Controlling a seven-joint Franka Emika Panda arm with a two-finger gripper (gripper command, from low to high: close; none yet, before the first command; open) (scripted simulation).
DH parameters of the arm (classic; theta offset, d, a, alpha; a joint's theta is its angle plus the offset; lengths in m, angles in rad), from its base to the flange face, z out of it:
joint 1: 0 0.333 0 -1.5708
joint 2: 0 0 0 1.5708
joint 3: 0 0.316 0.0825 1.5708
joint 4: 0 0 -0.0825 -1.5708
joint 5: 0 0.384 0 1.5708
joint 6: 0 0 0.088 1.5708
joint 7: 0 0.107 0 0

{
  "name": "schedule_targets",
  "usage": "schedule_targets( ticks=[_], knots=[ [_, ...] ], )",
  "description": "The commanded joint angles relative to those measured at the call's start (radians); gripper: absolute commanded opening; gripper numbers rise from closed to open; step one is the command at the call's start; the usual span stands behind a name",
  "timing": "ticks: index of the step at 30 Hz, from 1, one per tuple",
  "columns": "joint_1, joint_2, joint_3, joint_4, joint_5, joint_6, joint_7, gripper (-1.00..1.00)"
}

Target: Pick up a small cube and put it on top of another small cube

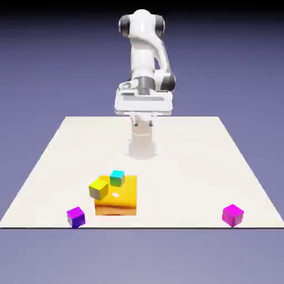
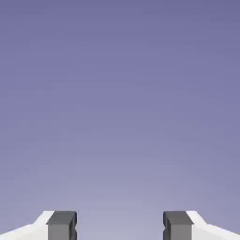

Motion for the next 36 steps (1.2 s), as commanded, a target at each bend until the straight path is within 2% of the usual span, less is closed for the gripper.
schedule_targets(
  ticks=[1,26,34,35,36],
  knots=[
    [-0.018,0.036,0.002,0.022,-0.009,-0.010,0.027,0.00],
    [-0.476,0.942,0.040,0.562,-0.240,-0.251,0.712,0.00],
    [-0.451,1.135,-0.004,0.638,-0.273,-0.138,0.748,0.00],
    [-0.451,1.135,-0.004,0.638,-0.273,-0.138,0.748,-1.00],
    [-0.451,1.135,-0.004,0.638,-0.273,-0.138,0.748,-1.00]
  ],
)
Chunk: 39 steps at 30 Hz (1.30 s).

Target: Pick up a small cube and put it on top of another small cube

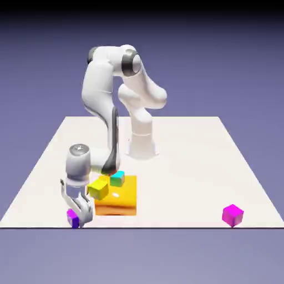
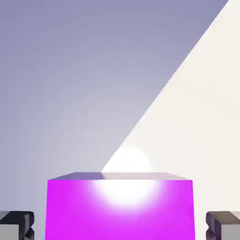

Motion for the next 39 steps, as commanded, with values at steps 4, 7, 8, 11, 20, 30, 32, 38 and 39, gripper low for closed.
schedule_targets(
  ticks=[4,7,8,11,20,30,32,38,39],
  knots=[
    [-0.023,-0.145,0.035,-0.056,0.024,-0.091,-0.024,-1.00],
    [-0.072,-0.212,0.075,-0.084,-0.020,-0.146,-0.114,-1.00],
    [-0.099,-0.243,0.100,-0.103,-0.043,-0.171,-0.157,-1.00],
    [-0.182,-0.339,0.176,-0.161,-0.114,-0.245,-0.288,-1.00],
    [-0.196,-0.660,0.313,-0.389,0.034,-0.364,-0.156,-1.00],
    [-0.076,-0.976,0.354,-0.589,0.296,-0.390,0.079,-1.00],
    [-0.093,-0.903,0.359,-0.599,0.242,-0.312,0.119,-1.00],
    [-0.126,-0.763,0.368,-0.619,0.135,-0.160,0.199,1.00],
    [-0.117,-0.799,0.366,-0.614,0.163,-0.199,0.178,1.00]
  ],
)
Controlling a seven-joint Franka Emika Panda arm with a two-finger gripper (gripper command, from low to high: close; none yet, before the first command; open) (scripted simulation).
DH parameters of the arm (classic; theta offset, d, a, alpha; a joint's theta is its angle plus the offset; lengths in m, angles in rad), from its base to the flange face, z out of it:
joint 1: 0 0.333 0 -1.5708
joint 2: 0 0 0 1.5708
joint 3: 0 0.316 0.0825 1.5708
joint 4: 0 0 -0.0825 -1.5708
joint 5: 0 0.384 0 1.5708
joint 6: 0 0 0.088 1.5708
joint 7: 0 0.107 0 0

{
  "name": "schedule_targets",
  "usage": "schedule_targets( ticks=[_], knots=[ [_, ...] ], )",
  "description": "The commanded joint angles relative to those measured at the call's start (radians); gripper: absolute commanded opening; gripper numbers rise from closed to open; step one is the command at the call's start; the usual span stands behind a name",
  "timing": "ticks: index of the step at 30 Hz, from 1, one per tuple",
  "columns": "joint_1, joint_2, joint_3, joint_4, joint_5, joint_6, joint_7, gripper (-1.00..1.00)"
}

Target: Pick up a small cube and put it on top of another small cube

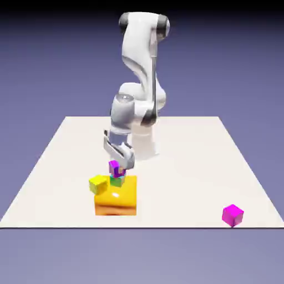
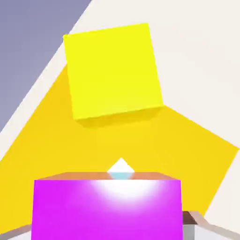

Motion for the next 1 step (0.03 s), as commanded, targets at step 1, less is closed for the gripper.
schedule_targets(
  ticks=[1],
  knots=[
    [0.009,-0.036,-0.002,0.005,0.027,-0.039,-0.020,1.00]
  ],
)
